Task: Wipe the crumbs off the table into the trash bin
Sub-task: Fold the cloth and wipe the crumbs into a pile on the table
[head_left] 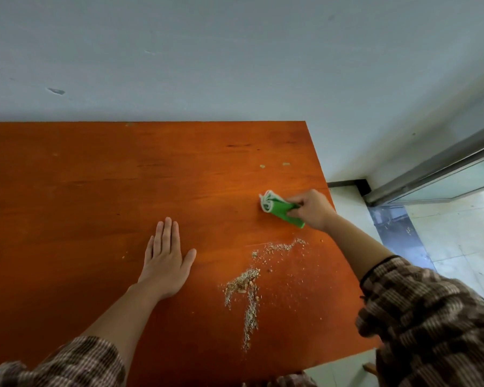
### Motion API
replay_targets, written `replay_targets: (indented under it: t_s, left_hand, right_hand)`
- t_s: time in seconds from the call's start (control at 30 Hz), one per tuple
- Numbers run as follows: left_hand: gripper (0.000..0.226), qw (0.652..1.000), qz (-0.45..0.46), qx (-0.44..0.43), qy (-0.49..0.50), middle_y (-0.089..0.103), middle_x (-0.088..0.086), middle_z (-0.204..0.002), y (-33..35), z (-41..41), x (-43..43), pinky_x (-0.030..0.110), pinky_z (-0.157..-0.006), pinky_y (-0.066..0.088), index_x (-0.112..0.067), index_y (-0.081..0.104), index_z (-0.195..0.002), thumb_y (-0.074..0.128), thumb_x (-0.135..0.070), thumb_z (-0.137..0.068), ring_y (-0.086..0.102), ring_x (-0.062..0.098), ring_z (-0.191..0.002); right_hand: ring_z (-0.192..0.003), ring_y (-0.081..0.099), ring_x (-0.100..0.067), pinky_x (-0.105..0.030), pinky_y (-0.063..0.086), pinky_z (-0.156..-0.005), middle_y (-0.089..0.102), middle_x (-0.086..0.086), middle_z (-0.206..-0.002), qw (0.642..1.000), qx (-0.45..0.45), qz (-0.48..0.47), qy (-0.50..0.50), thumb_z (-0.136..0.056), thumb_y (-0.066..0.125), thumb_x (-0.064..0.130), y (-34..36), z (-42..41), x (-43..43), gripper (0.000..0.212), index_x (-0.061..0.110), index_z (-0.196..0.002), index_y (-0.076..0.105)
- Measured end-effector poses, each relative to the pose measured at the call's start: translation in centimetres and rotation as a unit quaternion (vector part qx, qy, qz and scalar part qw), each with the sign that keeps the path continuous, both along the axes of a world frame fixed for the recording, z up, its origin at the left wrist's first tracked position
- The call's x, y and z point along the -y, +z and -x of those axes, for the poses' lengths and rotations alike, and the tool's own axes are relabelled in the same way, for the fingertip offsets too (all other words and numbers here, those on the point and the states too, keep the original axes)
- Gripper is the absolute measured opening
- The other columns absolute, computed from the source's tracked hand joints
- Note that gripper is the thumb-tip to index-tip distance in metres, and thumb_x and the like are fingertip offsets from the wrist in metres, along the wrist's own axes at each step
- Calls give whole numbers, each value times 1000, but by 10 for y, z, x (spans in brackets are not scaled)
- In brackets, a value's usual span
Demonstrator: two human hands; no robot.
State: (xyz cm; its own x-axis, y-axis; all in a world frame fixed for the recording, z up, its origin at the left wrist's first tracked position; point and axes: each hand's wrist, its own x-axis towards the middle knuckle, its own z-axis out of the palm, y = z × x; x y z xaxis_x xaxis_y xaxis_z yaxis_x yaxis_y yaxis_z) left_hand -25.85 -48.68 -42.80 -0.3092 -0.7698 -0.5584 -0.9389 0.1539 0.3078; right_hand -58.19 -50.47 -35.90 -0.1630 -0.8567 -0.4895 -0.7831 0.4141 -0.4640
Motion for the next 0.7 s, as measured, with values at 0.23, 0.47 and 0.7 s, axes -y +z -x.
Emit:
replay_targets:
  t_s: [0.23, 0.47, 0.7]
  left_hand:
    - [72, 1000, 6, 26, 4, -45, 3, -144, -1, 2, -1, 35, -110, -21, -14, -35, -137, 9, -54, -97, -41, 17, -133]
    - [74, 999, 5, 45, 22, -43, 4, -145, 4, 13, -4, 39, -113, -18, -11, -31, -142, 8, -54, -96, -39, 17, -133]
    - [83, 996, -19, 60, 68, -40, 12, -149, 10, 34, -6, 48, -113, -15, -5, -30, -142, 9, -60, -93, -35, 27, -138]
  right_hand:
    - [-58, 55, -11, -23, 47, -49, 68, 5, -79, 999, -45, -16, 7, -87, 59, 8, -23, 8, -25, 31, 24, -113, 69]
    - [-61, 61, -8, -30, 57, -63, 74, 9, -86, 981, -7, -77, 178, -84, 60, 9, -23, -37, -67, 36, 32, -110, 69]
    - [-67, 63, -3, -17, 52, -56, 70, 8, -85, 996, 87, -21, 3, -85, 60, 4, -6, -8, -62, 31, 18, -112, 67]
